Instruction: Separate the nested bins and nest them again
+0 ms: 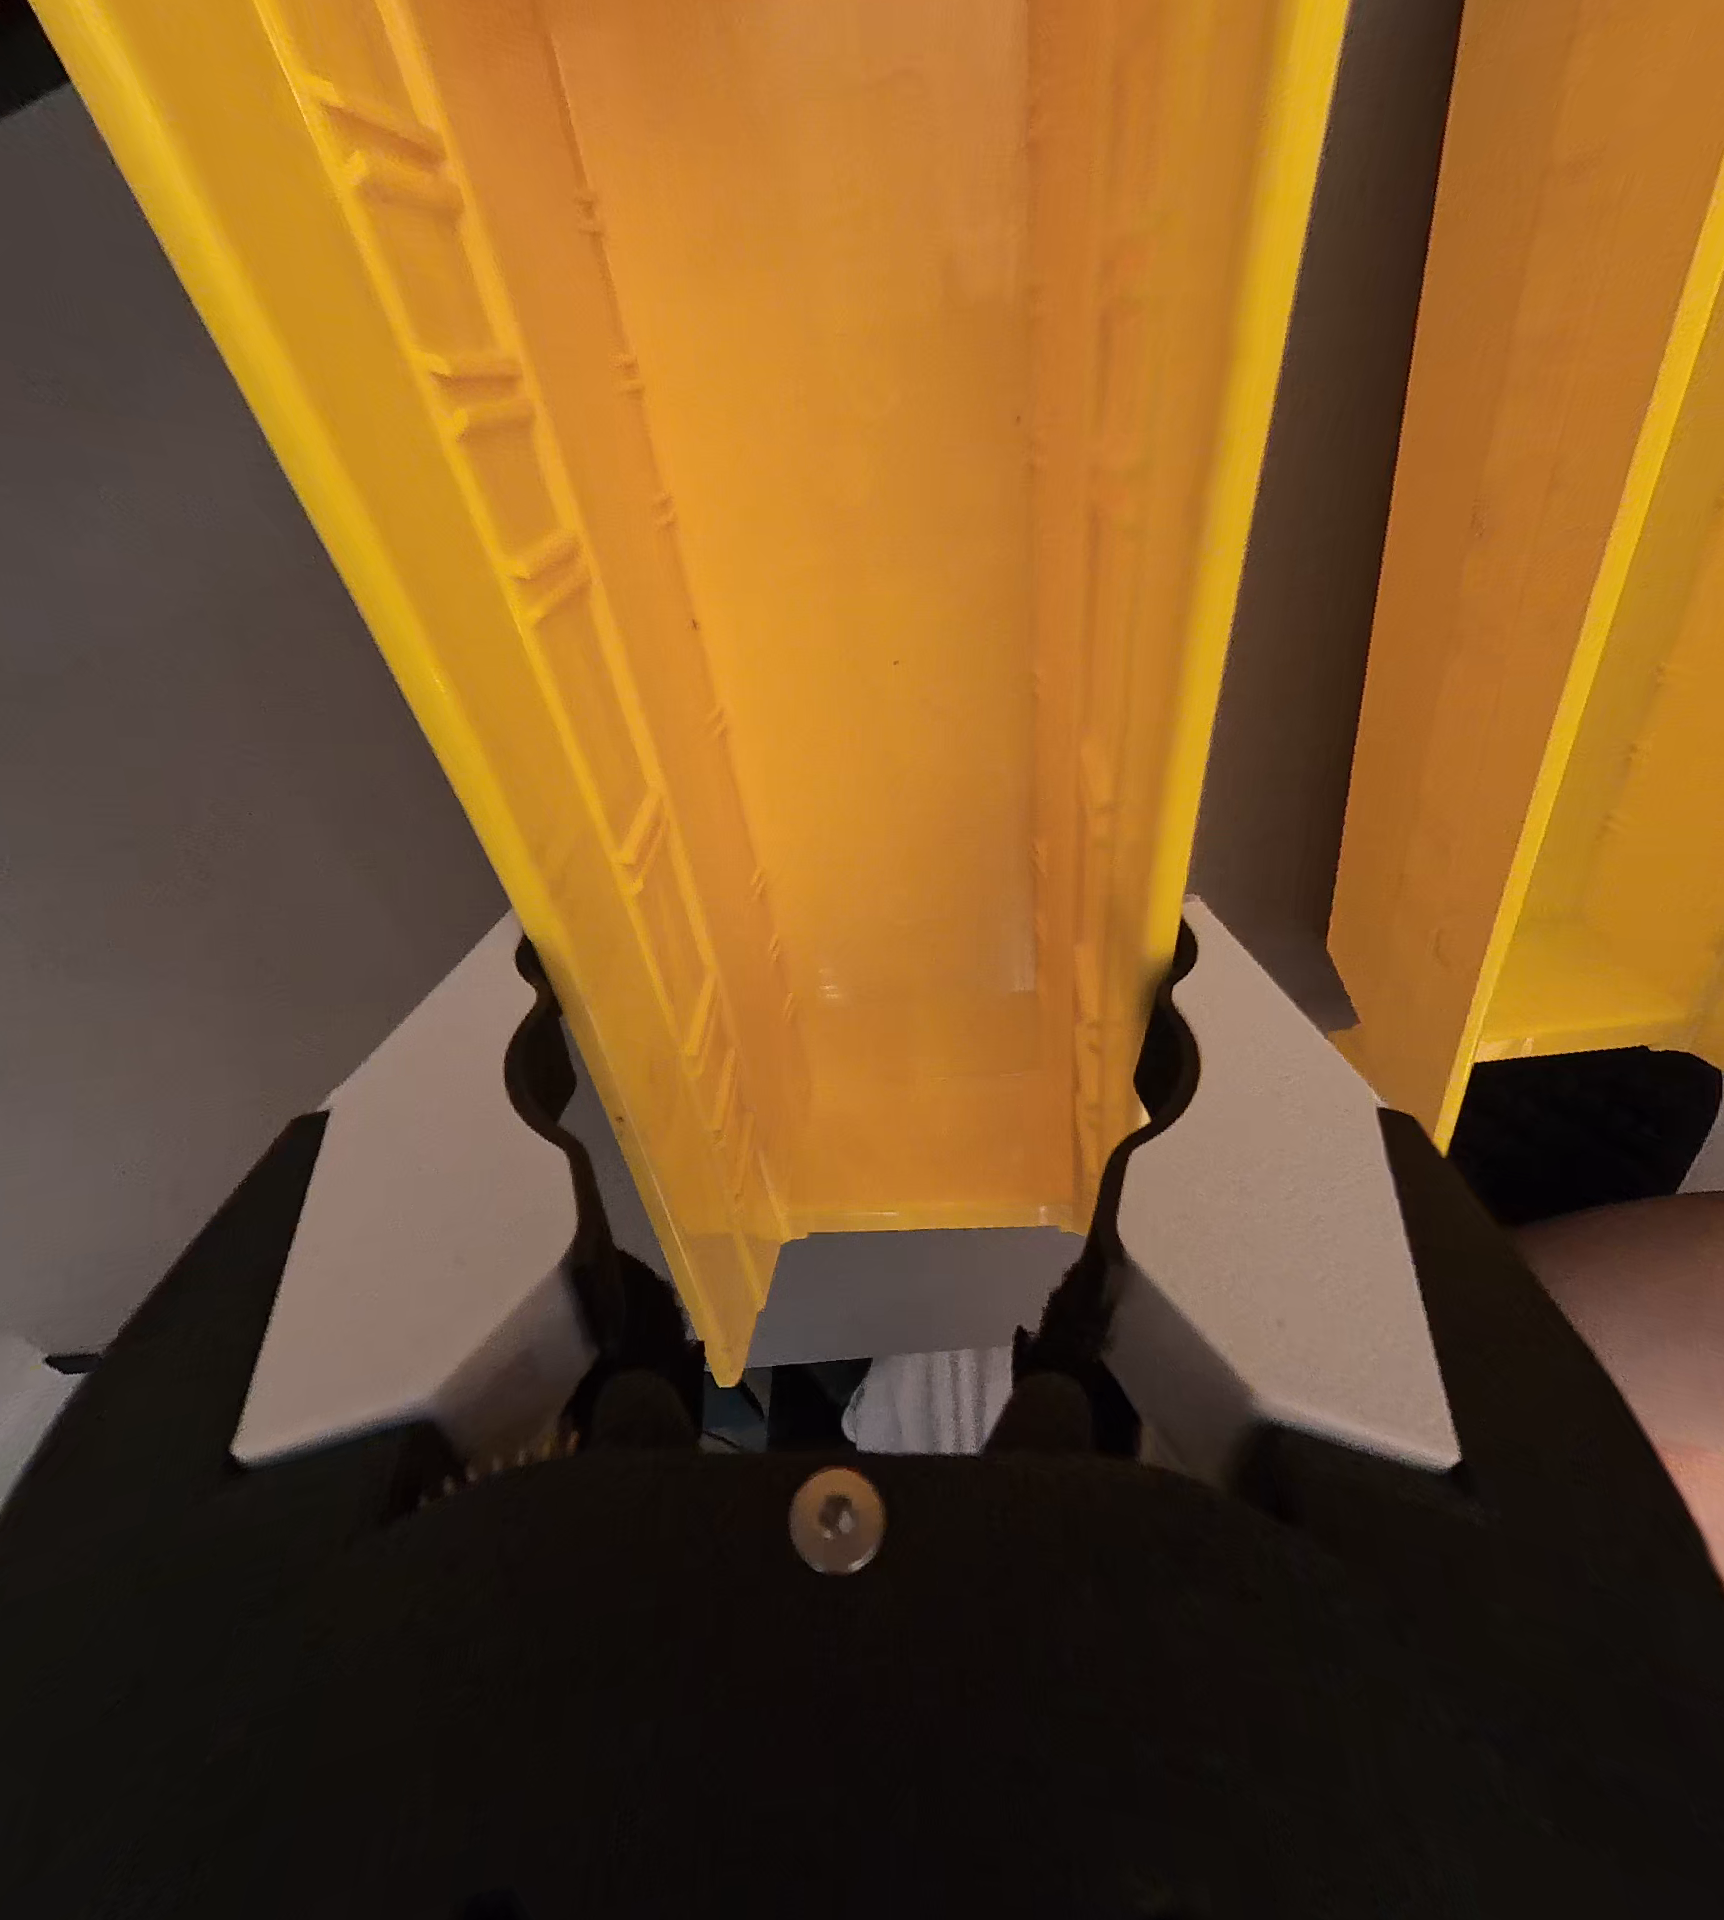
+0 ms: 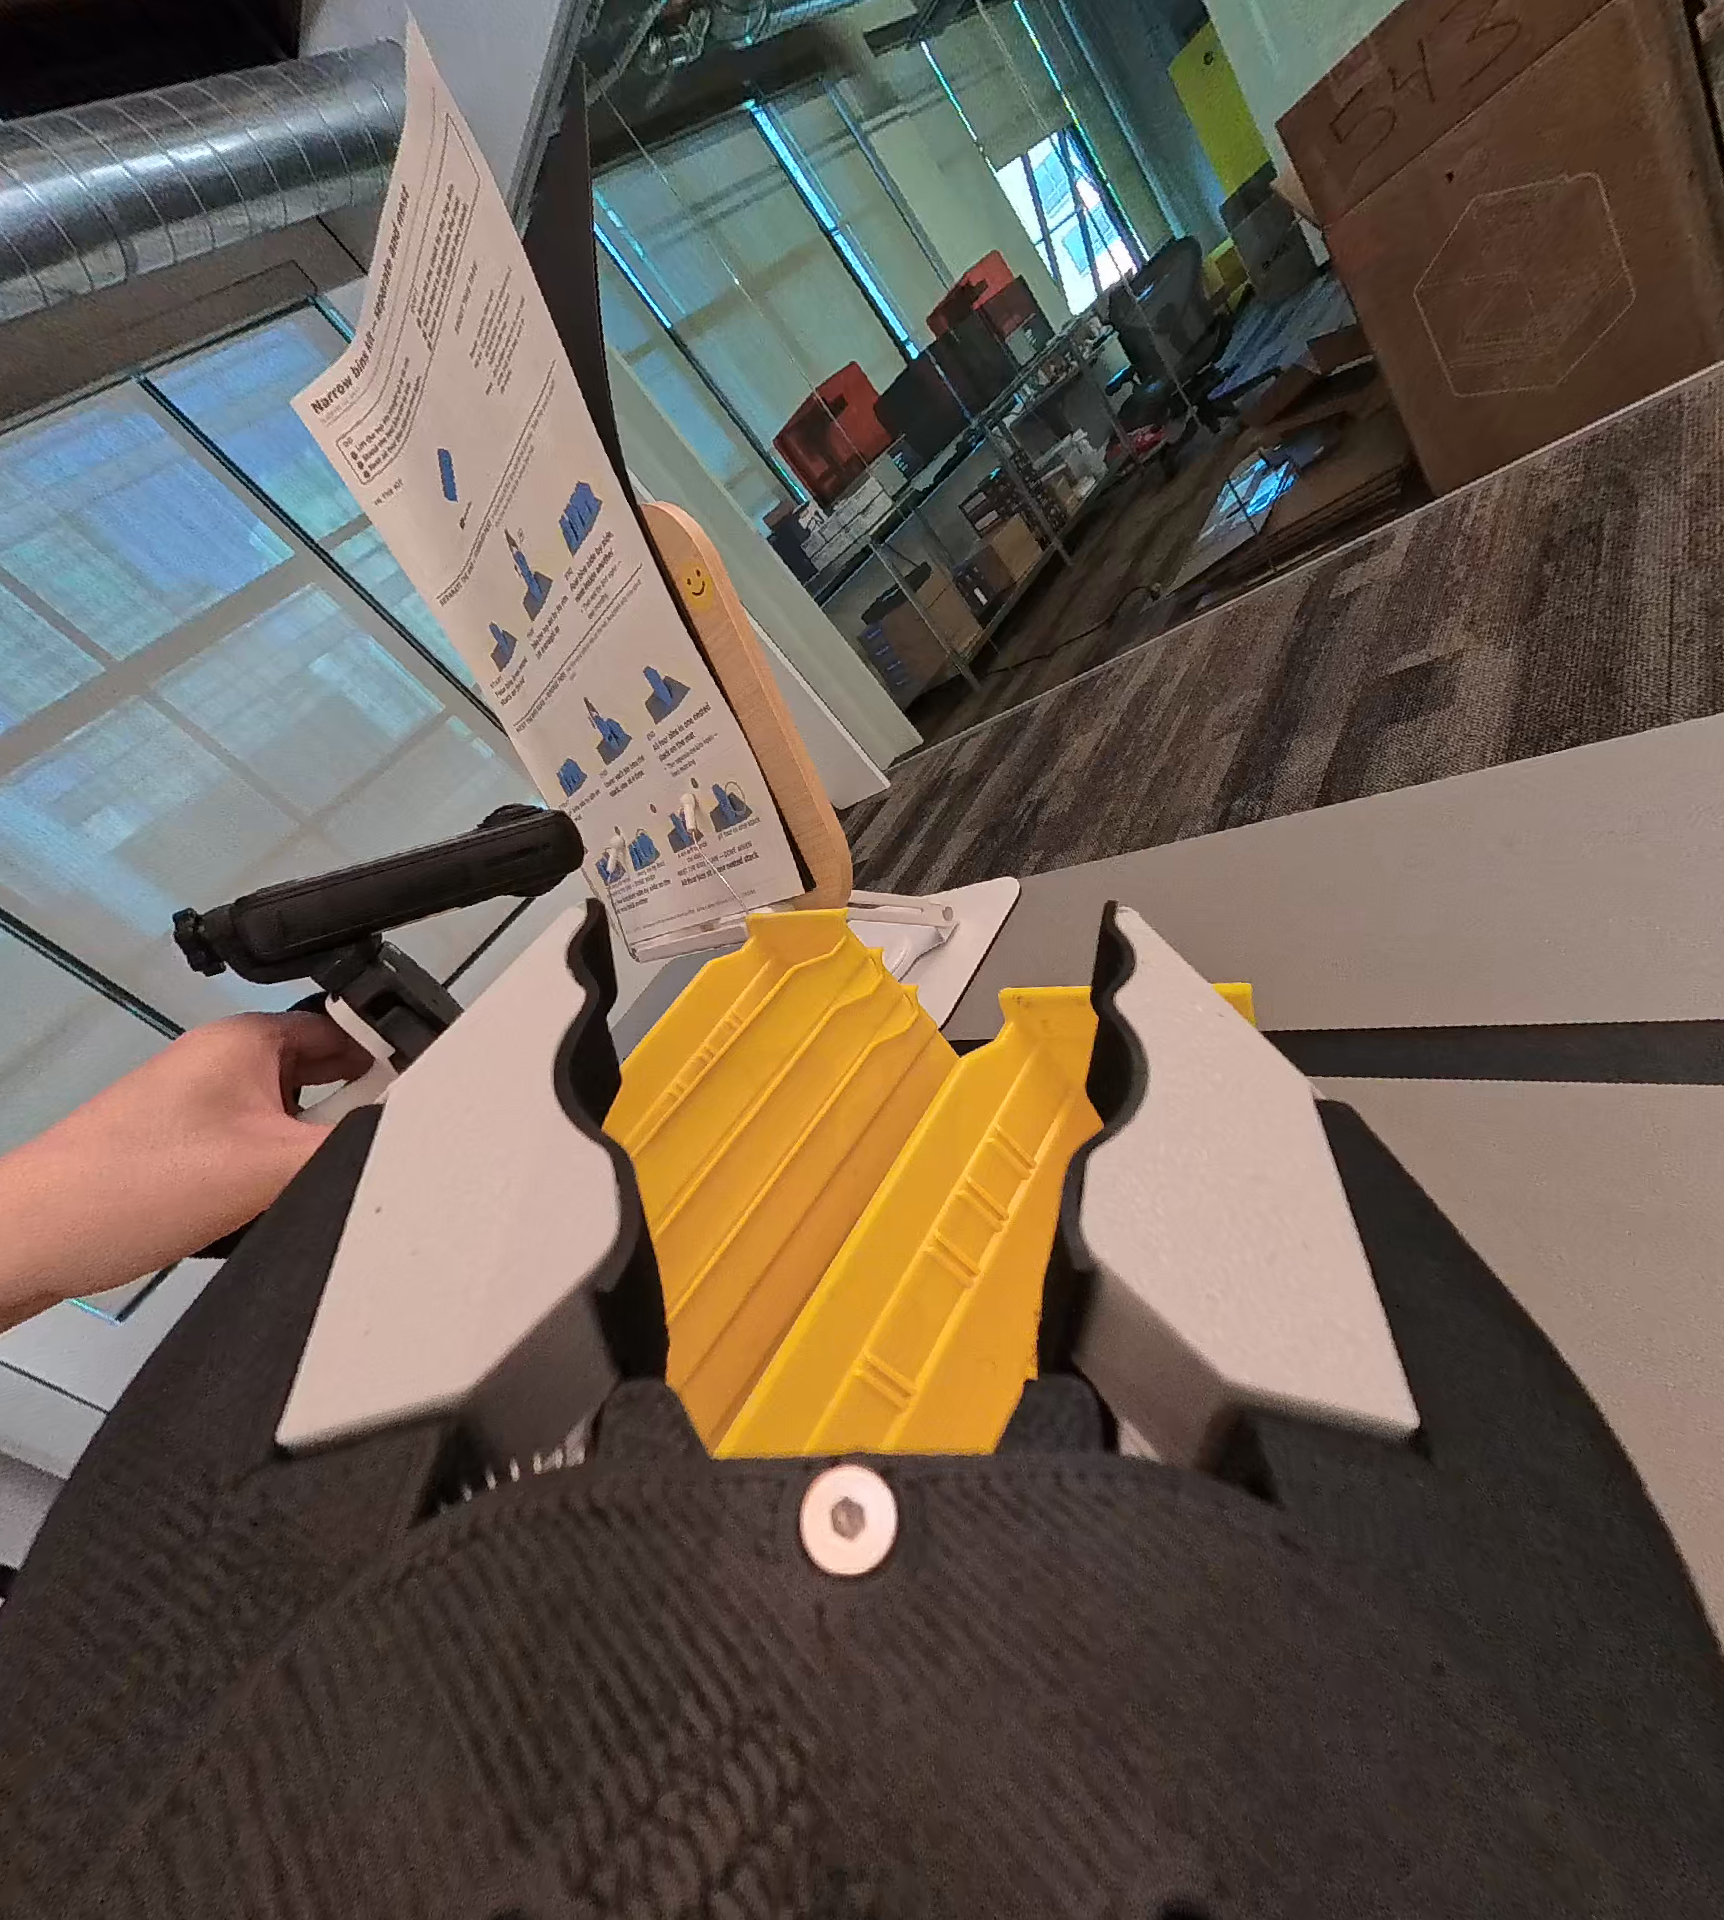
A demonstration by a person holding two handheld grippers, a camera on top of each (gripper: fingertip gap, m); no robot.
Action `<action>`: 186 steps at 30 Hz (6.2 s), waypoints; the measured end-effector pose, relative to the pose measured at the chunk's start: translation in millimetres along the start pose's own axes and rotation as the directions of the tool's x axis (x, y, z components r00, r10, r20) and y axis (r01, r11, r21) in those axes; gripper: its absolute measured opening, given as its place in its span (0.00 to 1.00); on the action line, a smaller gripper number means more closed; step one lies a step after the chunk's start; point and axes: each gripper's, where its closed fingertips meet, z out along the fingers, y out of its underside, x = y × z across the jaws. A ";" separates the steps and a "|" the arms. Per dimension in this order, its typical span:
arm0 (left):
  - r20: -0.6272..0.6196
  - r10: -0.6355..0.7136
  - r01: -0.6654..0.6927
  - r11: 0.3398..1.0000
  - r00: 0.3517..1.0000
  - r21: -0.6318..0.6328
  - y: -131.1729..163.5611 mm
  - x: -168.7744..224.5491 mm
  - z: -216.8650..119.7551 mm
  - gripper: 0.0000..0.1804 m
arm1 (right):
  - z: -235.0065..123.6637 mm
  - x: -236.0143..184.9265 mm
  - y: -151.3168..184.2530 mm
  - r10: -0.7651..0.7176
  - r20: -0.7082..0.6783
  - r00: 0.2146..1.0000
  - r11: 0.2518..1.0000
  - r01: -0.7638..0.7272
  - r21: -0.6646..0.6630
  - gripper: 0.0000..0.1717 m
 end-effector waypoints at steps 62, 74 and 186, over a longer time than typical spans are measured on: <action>0.020 0.014 -0.013 0.999 1.000 -0.047 10.1 -14.7 -28.0 0.63 | -1.3 3.0 0.6 0.018 0.007 1.000 1.000 -0.018 -0.009 0.52; 0.010 0.021 -0.021 0.999 1.000 -0.040 9.4 -13.0 -16.8 0.63 | 6.6 -29.6 15.5 -0.075 0.125 0.989 0.990 0.089 -0.110 0.50; -0.264 0.037 0.037 0.963 0.964 0.268 32.5 -65.2 -33.5 0.63 | -0.9 -130.7 160.5 -0.568 0.629 0.531 0.343 0.847 -0.405 0.02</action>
